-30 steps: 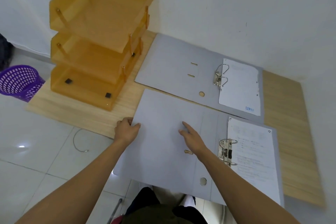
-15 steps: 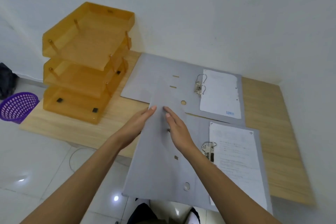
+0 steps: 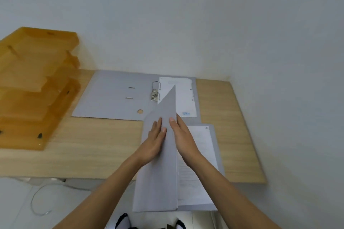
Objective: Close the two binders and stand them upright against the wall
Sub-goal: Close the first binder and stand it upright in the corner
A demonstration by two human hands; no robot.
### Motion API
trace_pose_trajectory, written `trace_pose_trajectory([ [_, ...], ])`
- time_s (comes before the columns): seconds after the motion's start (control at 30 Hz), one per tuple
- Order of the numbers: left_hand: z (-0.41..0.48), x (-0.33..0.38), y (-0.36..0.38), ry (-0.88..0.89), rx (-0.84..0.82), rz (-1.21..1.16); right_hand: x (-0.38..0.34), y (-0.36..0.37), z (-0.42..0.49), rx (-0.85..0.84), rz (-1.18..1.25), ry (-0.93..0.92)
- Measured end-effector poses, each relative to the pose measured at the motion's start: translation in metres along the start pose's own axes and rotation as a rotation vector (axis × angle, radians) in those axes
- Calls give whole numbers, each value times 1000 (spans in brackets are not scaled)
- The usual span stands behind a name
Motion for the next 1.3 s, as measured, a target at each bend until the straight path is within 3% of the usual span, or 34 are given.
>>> trace_pose_trajectory([
  [0.2,-8,-50,32,-109,-25,238,16,-76,7,142,-59,6],
  [0.37,-19,-65,44,-255,76,301,44,-122,15,227,-309,-60],
  [0.5,-23,-63,50,-274,168,220,87,-156,24,277,-388,20],
  [0.63,-34,-72,67,-415,189,131,129,-184,24,326,-399,145],
  [0.83,-34,-73,82,-449,219,129,175,-182,25,344,-410,312],
  [1.07,-33,-72,86,-464,201,166,190,-170,23,297,-760,357],
  [1.3,-31,-82,77,-524,275,-18,199,-154,18,228,-687,392],
])
Point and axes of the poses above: each hand's wrist, its own z-axis towards the middle knuckle, its own y-axis out of the palm, x = y × z, the point moved 4 cm from there along z, towards the middle knuckle, and after that the axes turned 10 degrees about y, right-handed, at the moved point
